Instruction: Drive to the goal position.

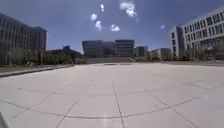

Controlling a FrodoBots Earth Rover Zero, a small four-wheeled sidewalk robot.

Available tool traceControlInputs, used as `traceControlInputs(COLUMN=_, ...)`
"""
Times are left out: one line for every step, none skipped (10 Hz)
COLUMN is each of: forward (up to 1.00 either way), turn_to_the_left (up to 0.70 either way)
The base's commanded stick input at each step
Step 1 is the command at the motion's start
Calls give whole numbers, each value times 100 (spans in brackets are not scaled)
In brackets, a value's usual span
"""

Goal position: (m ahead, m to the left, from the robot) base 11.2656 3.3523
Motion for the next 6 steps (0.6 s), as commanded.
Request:
traceControlInputs(forward=50, turn_to_the_left=0)
traceControlInputs(forward=50, turn_to_the_left=0)
traceControlInputs(forward=50, turn_to_the_left=0)
traceControlInputs(forward=50, turn_to_the_left=0)
traceControlInputs(forward=50, turn_to_the_left=0)
traceControlInputs(forward=50, turn_to_the_left=0)
